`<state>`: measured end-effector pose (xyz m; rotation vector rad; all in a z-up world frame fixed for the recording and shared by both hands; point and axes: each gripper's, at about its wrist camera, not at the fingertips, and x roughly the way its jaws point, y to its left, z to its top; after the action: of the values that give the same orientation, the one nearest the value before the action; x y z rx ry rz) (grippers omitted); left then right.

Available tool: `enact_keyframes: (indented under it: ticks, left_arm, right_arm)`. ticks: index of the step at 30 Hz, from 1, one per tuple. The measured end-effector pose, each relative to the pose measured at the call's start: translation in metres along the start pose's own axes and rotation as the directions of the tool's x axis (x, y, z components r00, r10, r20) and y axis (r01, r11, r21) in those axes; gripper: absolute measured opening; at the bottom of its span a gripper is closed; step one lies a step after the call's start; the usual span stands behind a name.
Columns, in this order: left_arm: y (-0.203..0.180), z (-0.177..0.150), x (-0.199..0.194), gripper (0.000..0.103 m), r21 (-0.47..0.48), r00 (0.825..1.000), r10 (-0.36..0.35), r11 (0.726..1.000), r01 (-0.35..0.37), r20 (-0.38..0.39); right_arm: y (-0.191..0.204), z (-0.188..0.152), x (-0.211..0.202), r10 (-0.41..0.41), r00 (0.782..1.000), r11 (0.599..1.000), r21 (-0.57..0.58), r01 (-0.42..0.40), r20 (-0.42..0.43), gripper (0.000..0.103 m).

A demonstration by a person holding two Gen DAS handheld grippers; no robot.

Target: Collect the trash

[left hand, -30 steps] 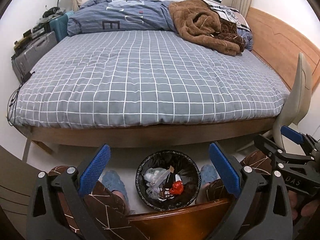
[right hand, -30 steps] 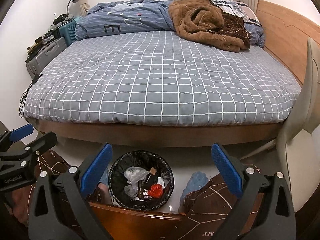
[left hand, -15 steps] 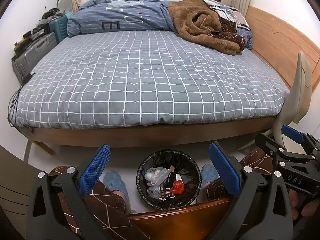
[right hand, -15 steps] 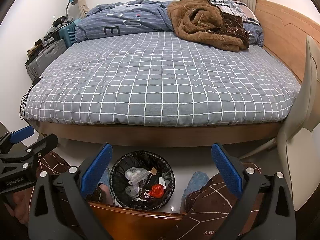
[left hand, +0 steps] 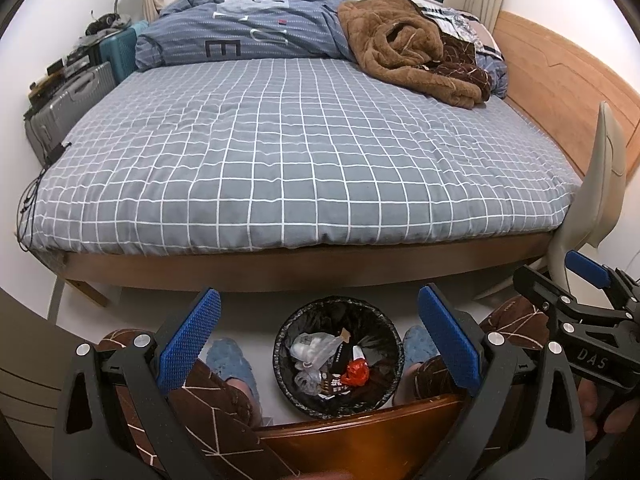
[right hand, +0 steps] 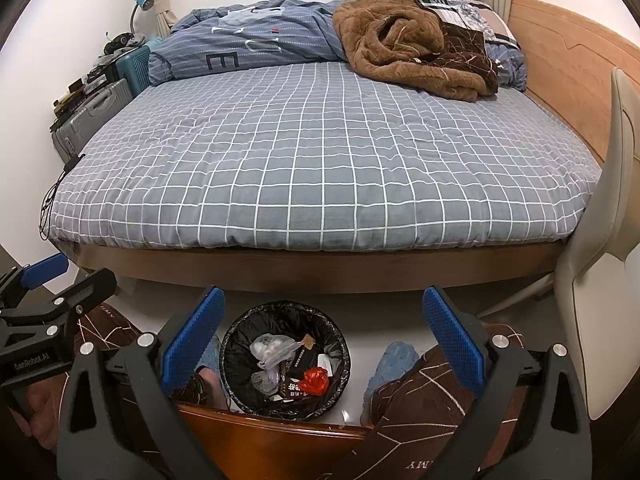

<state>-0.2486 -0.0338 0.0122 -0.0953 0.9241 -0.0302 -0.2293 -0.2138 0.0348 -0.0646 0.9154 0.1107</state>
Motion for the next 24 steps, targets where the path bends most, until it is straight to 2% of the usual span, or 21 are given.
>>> enact_keyframes:
  ticks: [3, 14, 18, 24]
  left_arm:
    - [0.0006, 0.0006, 0.0006, 0.097, -0.008, 1.000, -0.020, 1.000, 0.020, -0.004]
    - [-0.0050, -0.0010, 0.0048, 0.097, 0.006, 1.000, -0.001, 1.000, 0.001, -0.004]
    - [-0.0031, -0.0010, 0.0026, 0.097, -0.003, 1.000, -0.024, 1.000, 0.024, 0.003]
    - [-0.0001, 0.0011, 0.0045, 0.097, -0.020, 1.000, -0.003, 1.000, 0.003, -0.001]
  right_arm:
    - [-0.0002, 0.0002, 0.0003, 0.000, 1.000, 1.000, 0.000, 0.000, 0.001, 0.095]
    - [-0.0005, 0.0003, 0.0003, 0.001, 1.000, 1.000, 0.000, -0.001, 0.000, 0.095]
    - [-0.0006, 0.0005, 0.0004, 0.001, 1.000, 1.000, 0.000, -0.001, 0.000, 0.095]
    - [-0.0006, 0.0007, 0.0009, 0.001, 1.000, 1.000, 0.002, -0.001, -0.001, 0.095]
